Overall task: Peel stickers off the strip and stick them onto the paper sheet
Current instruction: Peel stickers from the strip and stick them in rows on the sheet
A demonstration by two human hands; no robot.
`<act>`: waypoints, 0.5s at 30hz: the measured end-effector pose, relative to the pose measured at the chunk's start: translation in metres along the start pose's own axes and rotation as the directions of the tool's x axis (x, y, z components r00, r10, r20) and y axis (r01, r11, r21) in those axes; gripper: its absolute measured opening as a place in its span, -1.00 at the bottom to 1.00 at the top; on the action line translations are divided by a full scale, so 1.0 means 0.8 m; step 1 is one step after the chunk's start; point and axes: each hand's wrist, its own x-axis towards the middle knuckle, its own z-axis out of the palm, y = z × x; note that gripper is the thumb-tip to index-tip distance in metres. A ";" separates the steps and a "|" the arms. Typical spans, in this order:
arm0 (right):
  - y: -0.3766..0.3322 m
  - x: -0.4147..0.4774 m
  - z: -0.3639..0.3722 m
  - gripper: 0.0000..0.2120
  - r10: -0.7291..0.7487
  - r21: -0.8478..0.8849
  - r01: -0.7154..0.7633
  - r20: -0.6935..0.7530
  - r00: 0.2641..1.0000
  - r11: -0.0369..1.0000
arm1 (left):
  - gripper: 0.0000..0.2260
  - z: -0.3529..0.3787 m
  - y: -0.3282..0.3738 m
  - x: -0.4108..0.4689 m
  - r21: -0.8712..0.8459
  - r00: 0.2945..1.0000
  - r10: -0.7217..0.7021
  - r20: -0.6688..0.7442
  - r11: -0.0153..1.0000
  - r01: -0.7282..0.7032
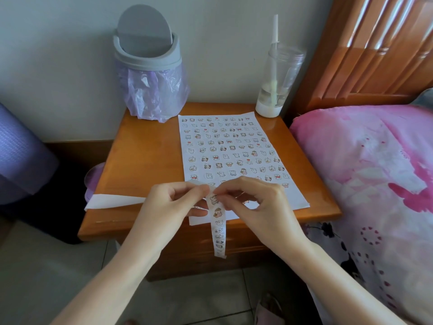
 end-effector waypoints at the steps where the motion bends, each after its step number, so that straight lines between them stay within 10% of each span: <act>1: 0.000 0.000 0.000 -0.87 -0.009 -0.006 0.009 0.001 1.000 1.000 | -0.91 0.000 0.000 0.000 0.001 1.000 0.000 -0.002 1.000 0.000; 15: 0.006 0.002 0.001 -0.93 -0.060 -0.099 0.057 -0.024 0.998 0.993 | -0.86 0.001 -0.001 0.001 -0.013 1.000 0.003 0.014 1.000 -0.002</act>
